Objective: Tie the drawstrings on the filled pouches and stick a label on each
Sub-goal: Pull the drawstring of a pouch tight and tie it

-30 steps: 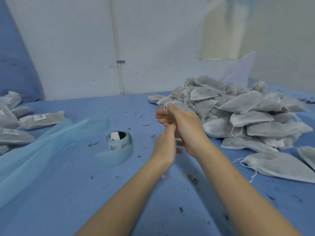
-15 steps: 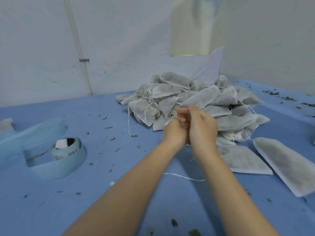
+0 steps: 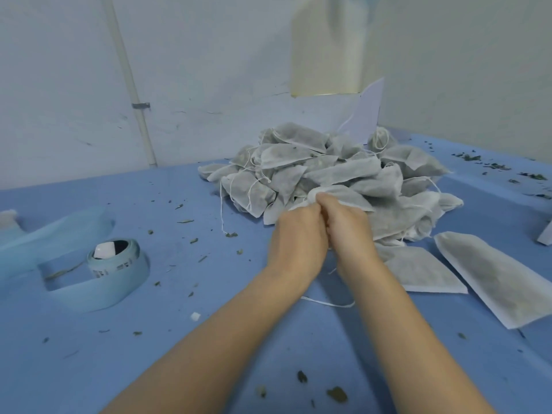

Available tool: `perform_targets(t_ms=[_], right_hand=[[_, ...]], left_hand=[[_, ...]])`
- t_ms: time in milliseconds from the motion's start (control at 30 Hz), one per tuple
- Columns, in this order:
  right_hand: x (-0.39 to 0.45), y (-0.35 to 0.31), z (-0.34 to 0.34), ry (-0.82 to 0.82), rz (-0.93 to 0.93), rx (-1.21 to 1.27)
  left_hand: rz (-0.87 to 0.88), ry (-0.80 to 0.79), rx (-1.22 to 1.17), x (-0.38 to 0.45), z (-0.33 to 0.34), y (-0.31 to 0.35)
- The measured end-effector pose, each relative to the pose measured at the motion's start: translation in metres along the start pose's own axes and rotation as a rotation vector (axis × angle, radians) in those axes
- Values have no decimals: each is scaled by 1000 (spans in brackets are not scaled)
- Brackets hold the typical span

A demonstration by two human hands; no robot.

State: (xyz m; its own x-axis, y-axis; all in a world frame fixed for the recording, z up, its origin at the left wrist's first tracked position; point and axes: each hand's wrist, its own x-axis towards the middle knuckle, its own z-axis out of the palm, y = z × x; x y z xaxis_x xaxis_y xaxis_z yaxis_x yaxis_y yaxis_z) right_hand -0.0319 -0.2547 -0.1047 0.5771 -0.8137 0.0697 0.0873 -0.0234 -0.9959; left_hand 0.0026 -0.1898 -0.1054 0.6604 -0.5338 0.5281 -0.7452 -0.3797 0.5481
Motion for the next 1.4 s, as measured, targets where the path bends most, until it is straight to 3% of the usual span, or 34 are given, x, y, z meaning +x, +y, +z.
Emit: perform_targets(t_ms=[167, 267, 367, 433, 500, 567, 633, 833, 933, 1033, 1100, 1200, 1333, 1400], right_hand=[[-9, -3, 4, -199, -39, 109], [-15, -7, 9, -359, -38, 135], [-21, -7, 12, -523, -34, 90], [-25, -8, 13, -623, -39, 66], [-27, -8, 13, -671, -26, 62], [-28, -9, 13, -682, -34, 35], [-28, -9, 12, -667, -55, -15], [-23, -6, 12, -493, -62, -54], [-18, -6, 9, -444, -43, -30], [-17, -1, 9, -409, -107, -208], [-18, 0, 11, -397, -110, -307], [-18, 1, 16, -455, 81, -191], [-20, 4, 25, -527, 391, 228], [-22, 5, 28, -542, 435, 474]], left_hand=[[112, -12, 149, -16, -36, -8], [105, 119, 167, -24, -56, -16], [204, 252, 172, -24, -70, -30], [306, 201, 215, -21, -75, -39], [332, 24, 169, -18, -79, -47], [243, -154, -4, -19, -81, -52], [174, -243, -22, -20, -79, -57], [221, -135, 368, -26, -76, -60], [255, -152, 375, -31, -78, -62], [221, -167, 427, -30, -78, -68], [183, -162, 351, -30, -80, -73], [136, -149, 153, -27, -78, -76], [-23, -78, -204, -24, -70, -74], [-98, -20, -365, -25, -70, -74]])
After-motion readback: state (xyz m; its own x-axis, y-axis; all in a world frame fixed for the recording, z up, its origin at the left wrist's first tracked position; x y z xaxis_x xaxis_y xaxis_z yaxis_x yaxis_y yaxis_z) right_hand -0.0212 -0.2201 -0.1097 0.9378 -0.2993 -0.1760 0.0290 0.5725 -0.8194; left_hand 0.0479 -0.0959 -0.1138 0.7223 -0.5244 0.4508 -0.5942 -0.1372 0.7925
